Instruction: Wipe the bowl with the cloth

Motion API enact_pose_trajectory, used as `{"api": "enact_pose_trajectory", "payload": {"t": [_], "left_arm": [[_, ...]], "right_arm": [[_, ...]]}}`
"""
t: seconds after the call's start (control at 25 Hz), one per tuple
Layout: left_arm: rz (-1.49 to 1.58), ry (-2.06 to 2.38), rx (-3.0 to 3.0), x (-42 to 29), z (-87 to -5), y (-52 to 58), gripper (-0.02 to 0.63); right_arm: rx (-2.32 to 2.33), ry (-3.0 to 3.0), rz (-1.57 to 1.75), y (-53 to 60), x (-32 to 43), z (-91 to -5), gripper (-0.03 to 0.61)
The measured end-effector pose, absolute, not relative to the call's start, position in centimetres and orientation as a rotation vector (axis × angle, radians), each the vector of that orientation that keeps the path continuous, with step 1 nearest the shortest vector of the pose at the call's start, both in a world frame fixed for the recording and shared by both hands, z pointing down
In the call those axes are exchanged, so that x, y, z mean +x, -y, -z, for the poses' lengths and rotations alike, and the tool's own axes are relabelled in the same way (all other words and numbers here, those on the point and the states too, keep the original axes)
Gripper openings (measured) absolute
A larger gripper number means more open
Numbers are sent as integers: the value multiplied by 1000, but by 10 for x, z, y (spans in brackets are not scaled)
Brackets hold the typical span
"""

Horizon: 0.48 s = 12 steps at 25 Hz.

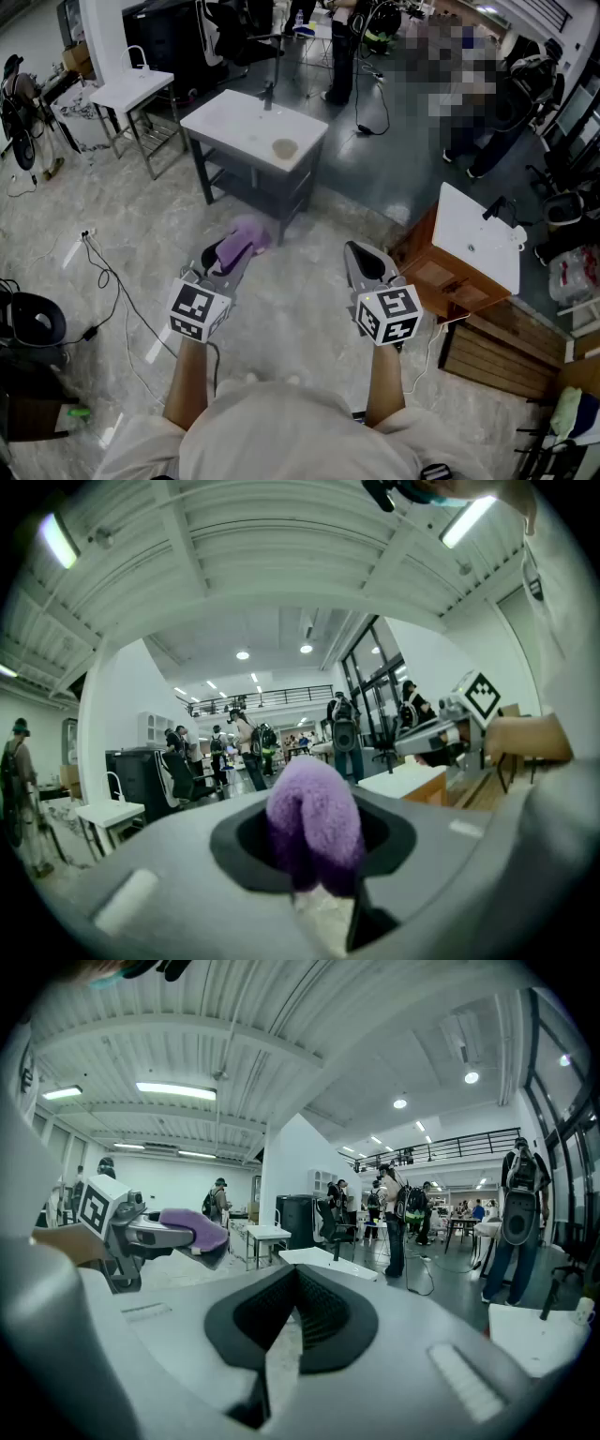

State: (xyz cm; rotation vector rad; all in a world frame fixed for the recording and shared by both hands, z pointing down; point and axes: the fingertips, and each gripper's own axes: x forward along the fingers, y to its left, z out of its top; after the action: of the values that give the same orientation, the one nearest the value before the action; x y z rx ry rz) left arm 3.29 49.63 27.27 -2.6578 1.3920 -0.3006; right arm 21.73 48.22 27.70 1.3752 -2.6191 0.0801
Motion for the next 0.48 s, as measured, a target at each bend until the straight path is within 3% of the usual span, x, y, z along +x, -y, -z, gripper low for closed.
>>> {"api": "enact_pose_trajectory", "payload": {"t": [0.48], "left_arm": [[276, -1396, -2675, 68, -274, -491, 126]], "right_arm": [[1387, 2606, -64, -471, 245, -281, 3]]}}
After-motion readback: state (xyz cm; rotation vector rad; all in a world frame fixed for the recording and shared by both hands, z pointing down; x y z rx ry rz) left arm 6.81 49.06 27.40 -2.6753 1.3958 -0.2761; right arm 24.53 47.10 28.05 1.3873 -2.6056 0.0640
